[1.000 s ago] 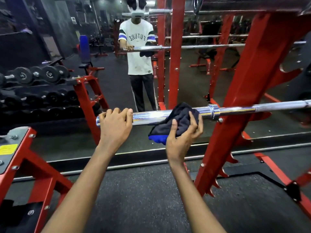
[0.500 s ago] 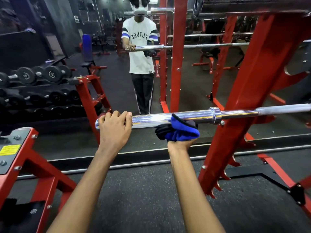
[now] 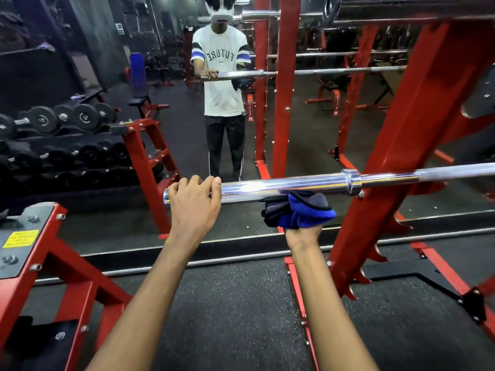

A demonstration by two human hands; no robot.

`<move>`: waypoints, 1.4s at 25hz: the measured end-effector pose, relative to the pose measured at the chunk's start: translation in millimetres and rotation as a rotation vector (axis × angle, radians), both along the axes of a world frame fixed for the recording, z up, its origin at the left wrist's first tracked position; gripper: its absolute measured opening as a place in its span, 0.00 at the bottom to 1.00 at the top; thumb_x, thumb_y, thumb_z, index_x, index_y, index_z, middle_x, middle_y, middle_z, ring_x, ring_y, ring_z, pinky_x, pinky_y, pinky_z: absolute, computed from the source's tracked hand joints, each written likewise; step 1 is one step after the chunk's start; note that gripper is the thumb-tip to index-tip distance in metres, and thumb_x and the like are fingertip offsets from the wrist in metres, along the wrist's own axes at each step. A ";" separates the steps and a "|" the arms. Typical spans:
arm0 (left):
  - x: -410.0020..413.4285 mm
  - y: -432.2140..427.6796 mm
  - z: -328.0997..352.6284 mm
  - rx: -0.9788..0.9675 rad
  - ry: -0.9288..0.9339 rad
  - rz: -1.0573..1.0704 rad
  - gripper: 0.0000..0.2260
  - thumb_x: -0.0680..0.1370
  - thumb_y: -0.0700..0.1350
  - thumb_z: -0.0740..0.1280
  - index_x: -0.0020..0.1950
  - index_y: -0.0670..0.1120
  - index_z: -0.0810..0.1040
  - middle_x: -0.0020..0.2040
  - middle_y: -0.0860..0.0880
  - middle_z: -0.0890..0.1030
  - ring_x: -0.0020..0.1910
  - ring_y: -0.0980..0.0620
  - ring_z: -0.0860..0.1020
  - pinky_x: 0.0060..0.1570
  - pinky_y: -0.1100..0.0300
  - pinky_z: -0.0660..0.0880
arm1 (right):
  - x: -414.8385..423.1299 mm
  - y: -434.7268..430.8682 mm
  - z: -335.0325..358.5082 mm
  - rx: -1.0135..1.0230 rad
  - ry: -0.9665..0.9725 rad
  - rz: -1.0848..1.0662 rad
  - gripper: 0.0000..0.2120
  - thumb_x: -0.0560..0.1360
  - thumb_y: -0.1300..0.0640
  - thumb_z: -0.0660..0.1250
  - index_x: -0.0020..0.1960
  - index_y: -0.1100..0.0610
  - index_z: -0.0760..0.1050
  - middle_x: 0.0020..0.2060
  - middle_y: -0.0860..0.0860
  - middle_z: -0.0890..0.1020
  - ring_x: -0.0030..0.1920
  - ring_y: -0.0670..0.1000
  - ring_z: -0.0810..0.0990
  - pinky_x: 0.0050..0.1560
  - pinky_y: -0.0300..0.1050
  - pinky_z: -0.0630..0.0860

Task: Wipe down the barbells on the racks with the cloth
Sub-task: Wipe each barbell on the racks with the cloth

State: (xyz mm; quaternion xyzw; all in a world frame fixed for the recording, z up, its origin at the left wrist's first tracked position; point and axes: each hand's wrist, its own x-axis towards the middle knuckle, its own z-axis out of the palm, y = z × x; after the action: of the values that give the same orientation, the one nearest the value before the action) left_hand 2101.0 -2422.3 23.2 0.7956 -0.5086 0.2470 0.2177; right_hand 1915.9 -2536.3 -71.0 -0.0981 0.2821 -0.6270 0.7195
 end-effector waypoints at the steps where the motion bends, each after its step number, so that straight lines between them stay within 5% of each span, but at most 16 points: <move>1: 1.2 0.3 1.3 0.015 0.005 -0.009 0.19 0.84 0.54 0.51 0.46 0.52 0.79 0.42 0.47 0.81 0.44 0.43 0.76 0.51 0.48 0.65 | 2.4 7.1 9.5 -0.024 0.052 -0.064 0.11 0.84 0.57 0.56 0.46 0.50 0.74 0.34 0.45 0.82 0.34 0.46 0.80 0.39 0.45 0.74; 3: -0.1 1.3 2.4 0.049 0.006 -0.039 0.20 0.84 0.55 0.49 0.46 0.51 0.78 0.42 0.47 0.81 0.44 0.43 0.76 0.51 0.48 0.66 | 2.7 20.5 26.7 -0.050 0.217 -0.282 0.06 0.80 0.48 0.62 0.50 0.49 0.76 0.44 0.50 0.84 0.42 0.51 0.83 0.47 0.48 0.76; 6: 7.6 7.7 5.3 0.088 -0.026 -0.105 0.19 0.83 0.56 0.48 0.49 0.51 0.77 0.45 0.48 0.81 0.46 0.43 0.77 0.52 0.48 0.67 | 12.5 34.0 39.5 -0.066 0.613 -0.620 0.19 0.77 0.46 0.67 0.61 0.58 0.76 0.60 0.60 0.79 0.59 0.57 0.79 0.64 0.50 0.75; 9: 23.6 13.1 4.7 0.115 -0.045 -0.209 0.18 0.83 0.56 0.49 0.54 0.52 0.77 0.47 0.50 0.81 0.48 0.45 0.78 0.53 0.49 0.68 | 19.3 54.9 44.2 -0.284 1.042 -0.822 0.22 0.77 0.52 0.71 0.65 0.65 0.77 0.66 0.63 0.74 0.67 0.56 0.73 0.72 0.39 0.67; 16: 48.1 28.4 0.5 0.104 -0.033 -0.224 0.18 0.83 0.59 0.49 0.62 0.58 0.75 0.50 0.52 0.80 0.52 0.47 0.78 0.55 0.49 0.67 | 11.6 50.7 71.2 -0.696 1.653 -0.740 0.15 0.77 0.52 0.72 0.63 0.51 0.81 0.67 0.50 0.78 0.68 0.58 0.75 0.70 0.53 0.68; 21: 56.5 35.8 -3.9 0.076 0.068 -0.297 0.18 0.83 0.57 0.50 0.67 0.55 0.74 0.57 0.51 0.78 0.59 0.48 0.75 0.60 0.51 0.66 | 7.1 37.2 100.8 -0.499 1.784 -0.610 0.17 0.73 0.46 0.69 0.60 0.50 0.79 0.68 0.48 0.76 0.69 0.61 0.72 0.64 0.63 0.73; 26: 89.0 51.2 -17.9 0.066 0.261 -0.430 0.23 0.84 0.57 0.48 0.75 0.50 0.67 0.70 0.52 0.72 0.69 0.50 0.69 0.66 0.49 0.67 | 43.7 81.8 67.7 -0.785 1.873 -0.507 0.22 0.76 0.49 0.68 0.69 0.53 0.74 0.74 0.49 0.69 0.77 0.62 0.61 0.74 0.61 0.63; 31: 95.4 58.0 -21.3 0.039 0.327 -0.500 0.23 0.86 0.54 0.52 0.81 0.54 0.56 0.80 0.54 0.61 0.76 0.58 0.61 0.70 0.59 0.57 | 60.9 65.5 104.0 -0.678 1.999 -0.408 0.16 0.76 0.46 0.66 0.60 0.51 0.78 0.69 0.46 0.73 0.72 0.59 0.66 0.66 0.64 0.69; 35: 99.5 63.8 -25.2 -0.022 0.353 -0.556 0.23 0.86 0.51 0.56 0.81 0.51 0.58 0.79 0.54 0.62 0.76 0.60 0.62 0.72 0.62 0.57 | 77.7 96.2 82.8 -0.885 1.974 -0.405 0.18 0.79 0.46 0.65 0.66 0.51 0.76 0.71 0.47 0.70 0.76 0.60 0.62 0.67 0.64 0.67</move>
State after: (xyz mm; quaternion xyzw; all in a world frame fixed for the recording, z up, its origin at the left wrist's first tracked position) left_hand 2200.5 -2358.5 -2.1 0.6545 -0.6580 0.0419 0.3700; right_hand 1993.6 -2440.1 11.8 -0.7572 0.4944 -0.4251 -0.0376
